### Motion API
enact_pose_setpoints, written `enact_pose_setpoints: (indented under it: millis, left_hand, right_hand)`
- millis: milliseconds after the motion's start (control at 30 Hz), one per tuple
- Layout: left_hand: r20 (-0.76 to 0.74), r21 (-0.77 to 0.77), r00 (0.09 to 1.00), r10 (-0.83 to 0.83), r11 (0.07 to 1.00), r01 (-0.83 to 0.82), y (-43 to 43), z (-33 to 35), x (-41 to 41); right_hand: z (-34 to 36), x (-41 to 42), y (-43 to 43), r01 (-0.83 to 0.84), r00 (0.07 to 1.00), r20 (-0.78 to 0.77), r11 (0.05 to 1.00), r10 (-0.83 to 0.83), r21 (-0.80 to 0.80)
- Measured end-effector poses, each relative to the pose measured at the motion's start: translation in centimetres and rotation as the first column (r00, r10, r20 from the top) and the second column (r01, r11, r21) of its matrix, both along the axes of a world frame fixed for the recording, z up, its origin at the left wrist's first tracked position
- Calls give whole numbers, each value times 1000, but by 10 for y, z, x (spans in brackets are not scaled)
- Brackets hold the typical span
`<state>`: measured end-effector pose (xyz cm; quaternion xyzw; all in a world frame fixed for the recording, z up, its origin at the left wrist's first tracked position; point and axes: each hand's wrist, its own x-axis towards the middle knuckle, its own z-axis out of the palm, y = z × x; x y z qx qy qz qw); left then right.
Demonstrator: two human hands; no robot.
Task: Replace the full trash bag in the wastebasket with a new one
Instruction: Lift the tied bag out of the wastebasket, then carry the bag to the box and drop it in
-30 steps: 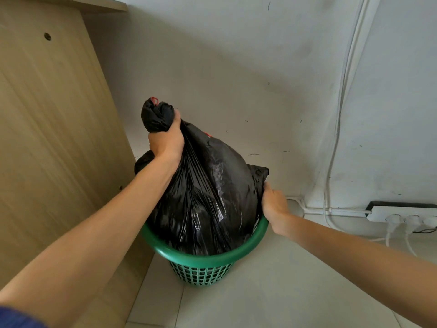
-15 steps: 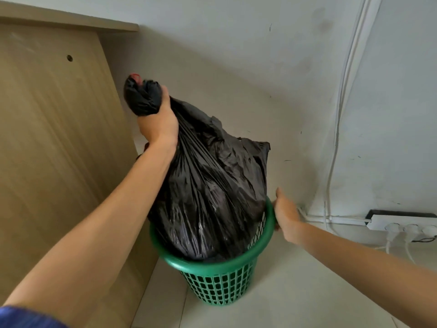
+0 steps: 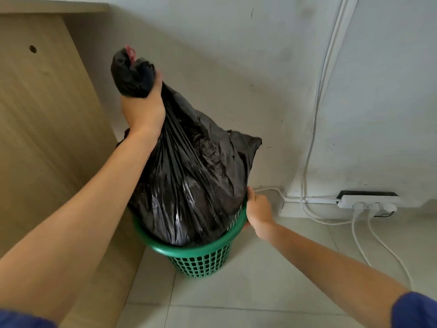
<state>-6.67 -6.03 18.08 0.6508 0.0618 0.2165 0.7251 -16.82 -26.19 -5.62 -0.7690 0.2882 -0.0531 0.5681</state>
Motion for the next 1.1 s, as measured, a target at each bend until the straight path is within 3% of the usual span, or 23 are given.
enact_pose_setpoints:
  millis: [67,200,233,300,400,767,900,1100]
  left_hand:
    - [19,5,1000,-5,1000,5,-4,27,-2]
    - [81,88,996,-25,996,17,-6,90,1]
    - [74,148,997,-36,989,25,-6,109,2]
    - [44,265,996,-78,962,64,-8,147,-2]
    - [-30,348,993,-115,930,118,-10,208,-10]
    - [-333,504,940,-69,830,240,44,460,-43]
    - [-281,492,953,-117,834,247,62,541,-62]
    - [-244,588,969,-43,788,183,94,633,-104]
  right_hand:
    - [5,-3,-3,-36,999,-33,999,36,17]
    - [27,-17,-1,66,975,-223,966,-9,250]
    - [41,-20,0,73,959,-284,969,-4,235]
    - [81,-24,-1,-20,930,-366,999,35,46]
    - [176,-26,-5,-200,934,-330,966,138,-162]
    - [558,-18,16,-419,905,-250,825,344,-379]
    - [662,-18,22,-433,901,-245,743,357,-510]
    - [767,-31,44,-354,910,-37,727,413,-588]
